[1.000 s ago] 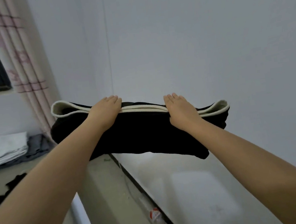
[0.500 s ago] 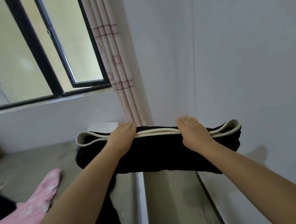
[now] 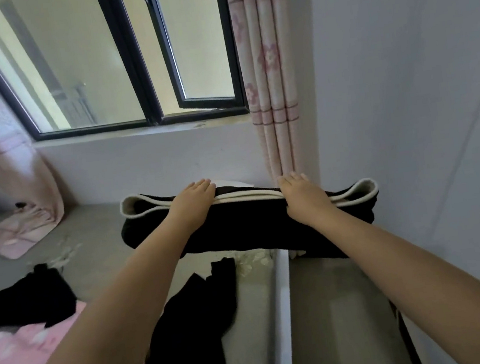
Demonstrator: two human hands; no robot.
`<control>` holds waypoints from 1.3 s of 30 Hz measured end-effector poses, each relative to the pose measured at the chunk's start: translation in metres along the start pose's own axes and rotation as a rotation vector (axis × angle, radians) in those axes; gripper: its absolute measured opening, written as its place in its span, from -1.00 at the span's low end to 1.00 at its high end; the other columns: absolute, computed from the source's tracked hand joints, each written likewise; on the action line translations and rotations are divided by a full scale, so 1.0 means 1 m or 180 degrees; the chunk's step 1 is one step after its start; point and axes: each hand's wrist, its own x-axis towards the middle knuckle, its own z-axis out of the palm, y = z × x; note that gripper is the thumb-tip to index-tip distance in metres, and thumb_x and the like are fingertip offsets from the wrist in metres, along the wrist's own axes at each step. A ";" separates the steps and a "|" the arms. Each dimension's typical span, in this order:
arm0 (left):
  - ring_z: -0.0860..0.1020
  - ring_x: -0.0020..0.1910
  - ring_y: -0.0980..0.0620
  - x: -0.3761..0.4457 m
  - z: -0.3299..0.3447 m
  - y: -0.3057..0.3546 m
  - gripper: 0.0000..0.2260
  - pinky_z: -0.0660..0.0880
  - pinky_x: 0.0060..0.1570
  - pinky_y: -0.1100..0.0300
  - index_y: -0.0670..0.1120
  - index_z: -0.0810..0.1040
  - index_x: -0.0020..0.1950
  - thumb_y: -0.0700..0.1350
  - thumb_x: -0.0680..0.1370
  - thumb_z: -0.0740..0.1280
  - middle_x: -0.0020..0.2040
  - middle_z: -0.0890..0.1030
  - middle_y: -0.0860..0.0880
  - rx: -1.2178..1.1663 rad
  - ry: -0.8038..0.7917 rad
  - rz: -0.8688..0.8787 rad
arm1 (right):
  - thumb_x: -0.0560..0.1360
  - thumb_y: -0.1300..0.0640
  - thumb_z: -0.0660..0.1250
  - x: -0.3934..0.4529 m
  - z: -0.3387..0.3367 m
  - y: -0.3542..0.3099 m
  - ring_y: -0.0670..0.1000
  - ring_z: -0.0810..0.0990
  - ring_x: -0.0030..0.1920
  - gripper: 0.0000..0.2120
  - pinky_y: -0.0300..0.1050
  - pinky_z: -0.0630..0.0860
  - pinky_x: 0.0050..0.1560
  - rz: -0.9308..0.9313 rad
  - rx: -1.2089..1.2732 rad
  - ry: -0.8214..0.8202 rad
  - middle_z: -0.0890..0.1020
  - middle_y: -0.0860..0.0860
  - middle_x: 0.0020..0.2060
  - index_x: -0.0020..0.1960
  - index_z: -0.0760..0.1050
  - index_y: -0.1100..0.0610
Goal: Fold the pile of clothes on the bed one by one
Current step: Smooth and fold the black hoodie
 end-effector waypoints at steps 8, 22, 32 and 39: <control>0.30 0.35 -0.04 0.153 0.072 -0.036 -0.64 0.15 0.26 0.22 -0.19 0.28 0.36 -0.31 0.56 0.08 0.39 0.31 -0.12 -0.0218 -0.0205 -0.0121 | 0.47 0.33 0.14 0.157 0.061 0.068 0.11 0.33 0.28 -0.62 -0.13 0.21 0.23 -0.0243 0.0160 -0.0517 0.39 0.16 0.27 0.28 0.28 0.27; 0.35 0.31 -0.06 0.400 0.199 -0.153 -0.69 0.18 0.26 0.19 -0.19 0.31 0.31 -0.30 0.57 0.06 0.34 0.37 -0.11 -0.0047 -0.0813 -0.0607 | 0.47 0.30 0.16 0.462 0.204 0.114 0.15 0.47 0.13 -0.79 -0.11 0.33 -0.08 -0.0295 0.0463 -0.0882 0.48 0.14 0.14 0.10 0.36 0.21; 0.08 0.48 -0.06 0.489 0.360 -0.218 -0.51 -0.09 0.43 0.15 -0.24 0.03 0.48 -0.31 0.57 0.08 0.49 0.11 -0.18 -0.0359 -0.0974 -0.0487 | 0.49 0.13 0.25 0.555 0.346 0.095 0.17 0.05 0.47 -0.28 0.03 0.06 0.42 -0.0467 0.0070 -0.1117 0.07 0.18 0.48 0.50 -0.08 0.20; -0.13 0.50 -0.02 0.420 0.496 -0.150 -0.33 -0.12 0.45 0.13 -0.17 -0.24 0.49 -0.33 0.54 0.13 0.52 -0.16 -0.11 -0.1070 -0.2437 -0.1173 | 0.50 -0.14 0.21 0.485 0.486 0.057 0.24 -0.33 0.44 -0.15 0.16 -0.32 0.40 -0.0863 -0.0086 -0.2269 -0.46 0.17 0.35 0.48 -0.32 0.08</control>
